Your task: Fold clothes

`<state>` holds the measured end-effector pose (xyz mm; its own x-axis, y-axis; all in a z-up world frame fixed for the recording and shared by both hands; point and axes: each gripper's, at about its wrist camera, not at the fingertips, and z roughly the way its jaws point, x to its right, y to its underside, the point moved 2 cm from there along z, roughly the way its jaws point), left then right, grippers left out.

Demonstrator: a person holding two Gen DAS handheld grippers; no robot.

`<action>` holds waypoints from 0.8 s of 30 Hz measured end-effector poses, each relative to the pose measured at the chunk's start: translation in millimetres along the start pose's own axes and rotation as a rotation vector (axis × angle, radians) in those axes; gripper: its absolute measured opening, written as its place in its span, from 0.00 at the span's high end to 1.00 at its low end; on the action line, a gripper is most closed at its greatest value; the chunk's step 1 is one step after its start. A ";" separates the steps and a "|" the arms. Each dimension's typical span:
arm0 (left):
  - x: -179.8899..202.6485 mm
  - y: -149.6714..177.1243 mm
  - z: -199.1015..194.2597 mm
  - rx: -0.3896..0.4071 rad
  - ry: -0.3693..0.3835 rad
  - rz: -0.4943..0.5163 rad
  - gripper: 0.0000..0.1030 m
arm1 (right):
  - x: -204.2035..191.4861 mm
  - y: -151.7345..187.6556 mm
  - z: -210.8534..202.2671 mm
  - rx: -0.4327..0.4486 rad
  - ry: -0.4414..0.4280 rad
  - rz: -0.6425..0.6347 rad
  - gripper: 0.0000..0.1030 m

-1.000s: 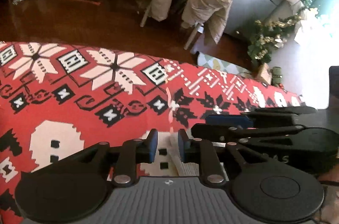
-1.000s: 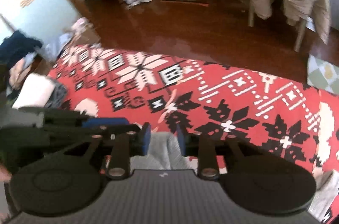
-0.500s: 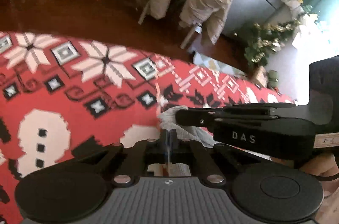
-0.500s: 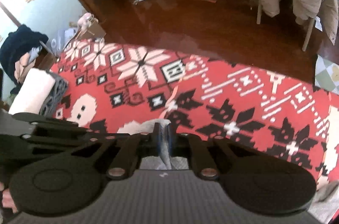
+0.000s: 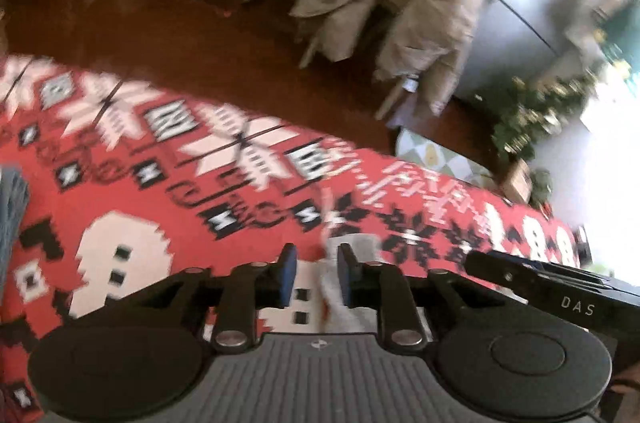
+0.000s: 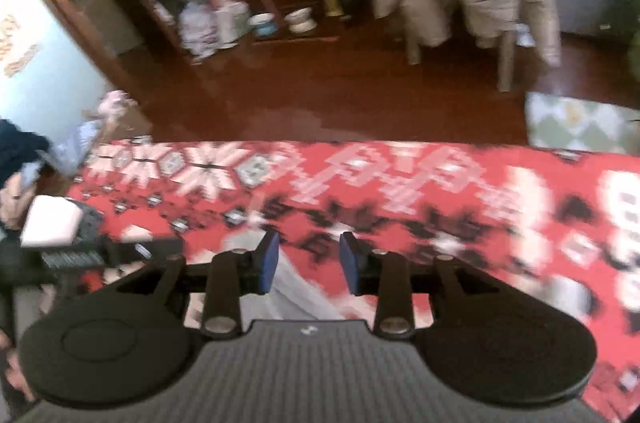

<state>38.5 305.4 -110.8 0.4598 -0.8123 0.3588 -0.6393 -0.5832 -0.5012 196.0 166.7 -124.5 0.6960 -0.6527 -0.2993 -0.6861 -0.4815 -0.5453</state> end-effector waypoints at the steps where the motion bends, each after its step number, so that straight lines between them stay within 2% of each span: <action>1: 6.4 1.1 2.5 -0.010 0.012 0.028 0.92 | 9.2 4.7 -11.2 0.007 0.032 0.020 0.65; 3: 17.4 4.7 9.2 -0.036 0.032 0.079 0.93 | 30.0 13.5 -29.0 0.016 0.102 0.066 0.69; 4: 20.3 6.1 15.7 -0.049 0.033 0.092 0.93 | 40.7 17.5 -35.3 0.016 0.136 0.086 0.80; 6: 23.9 8.3 31.4 -0.073 0.026 0.108 0.94 | 64.9 24.1 -42.2 0.004 0.190 0.127 0.91; 11: 28.4 5.4 59.0 -0.086 -0.005 0.148 0.94 | 104.0 30.0 -30.5 -0.005 0.218 0.162 0.94; 14: 27.3 1.7 65.1 -0.077 -0.027 0.148 0.94 | 109.2 27.8 -11.5 -0.014 0.207 0.161 0.95; 20: 26.6 -10.4 57.9 -0.040 -0.053 0.131 0.93 | 110.6 19.6 -1.9 0.036 0.196 0.188 0.95; 24: 32.1 -10.6 42.0 -0.025 -0.036 0.129 0.93 | 103.7 16.9 -21.1 0.075 0.190 0.187 0.89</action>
<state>85.9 285.5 -127.0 0.3943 -0.8801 0.2645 -0.7094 -0.4744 -0.5213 252.1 78.5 -148.2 0.5016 -0.8277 -0.2516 -0.7764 -0.3024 -0.5530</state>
